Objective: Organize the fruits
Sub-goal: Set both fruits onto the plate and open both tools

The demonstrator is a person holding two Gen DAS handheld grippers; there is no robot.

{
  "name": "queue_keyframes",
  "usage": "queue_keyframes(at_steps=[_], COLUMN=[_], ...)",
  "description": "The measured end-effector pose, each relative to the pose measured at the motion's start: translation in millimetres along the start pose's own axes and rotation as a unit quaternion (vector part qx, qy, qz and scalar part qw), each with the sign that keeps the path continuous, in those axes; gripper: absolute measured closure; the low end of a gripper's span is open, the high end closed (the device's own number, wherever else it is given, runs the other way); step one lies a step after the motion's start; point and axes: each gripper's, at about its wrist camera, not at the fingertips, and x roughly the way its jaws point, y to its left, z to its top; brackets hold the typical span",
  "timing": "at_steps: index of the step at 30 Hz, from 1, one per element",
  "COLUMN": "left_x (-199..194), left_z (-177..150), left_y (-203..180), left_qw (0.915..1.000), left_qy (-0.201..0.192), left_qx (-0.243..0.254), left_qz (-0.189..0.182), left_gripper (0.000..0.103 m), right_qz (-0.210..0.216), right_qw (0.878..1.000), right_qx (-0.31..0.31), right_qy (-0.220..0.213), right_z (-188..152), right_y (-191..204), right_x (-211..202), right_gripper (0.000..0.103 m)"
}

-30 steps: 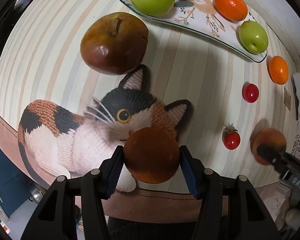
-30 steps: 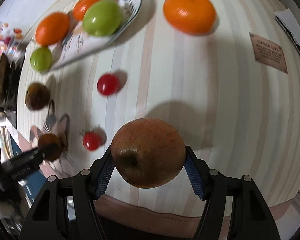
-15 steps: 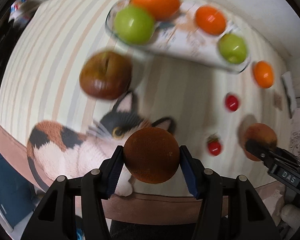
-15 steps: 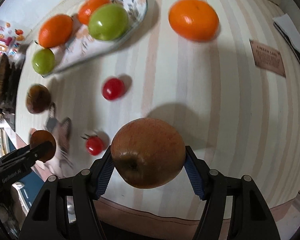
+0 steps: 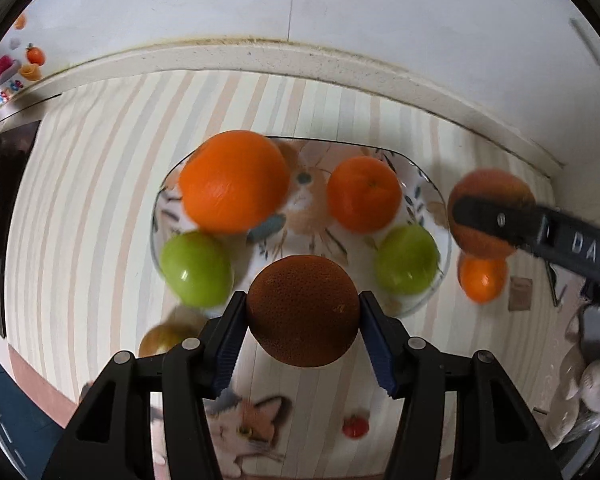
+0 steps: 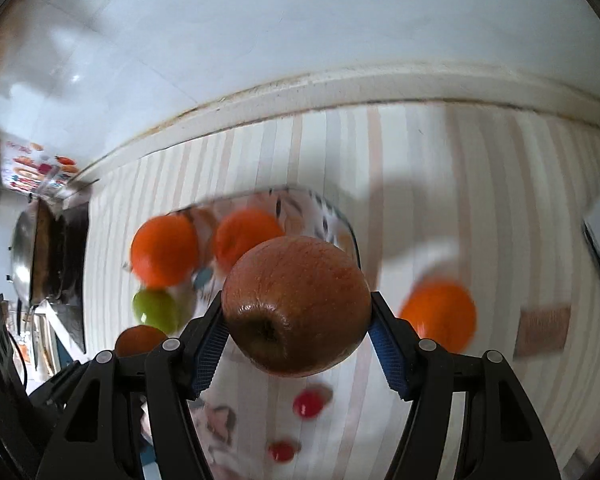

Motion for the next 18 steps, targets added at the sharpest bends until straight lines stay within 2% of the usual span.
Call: queue_keyframes(at_steps=[6,13,17,18], left_x=[30.0,49.6,56.5,56.7], left_z=[17.5,14.8,14.0,13.5], left_y=[2.2,0.5,-3.9,-3.6], left_qw=[0.9992,0.9973,0.9969,0.9969], left_qy=[0.036,0.07,0.076,0.075], left_qx=[-0.014,-0.019,-0.02,-0.022], left_qz=[-0.003,-0.002,0.0,-0.004], left_gripper=[0.05,0.05,0.049,0.046], right_qz=[-0.019,-0.02,-0.017,-0.014], right_qw=[0.999,0.998,0.998,0.998], right_qx=[0.001,0.006,0.003,0.002], right_qy=[0.034,0.052,0.062,0.064], right_z=[27.8,30.7,33.9,34.2], right_y=[2.1,-0.9,-0.6,-0.5], right_x=[34.7,60.3,63.9,63.1], right_gripper=[0.034,0.033,0.033,0.033])
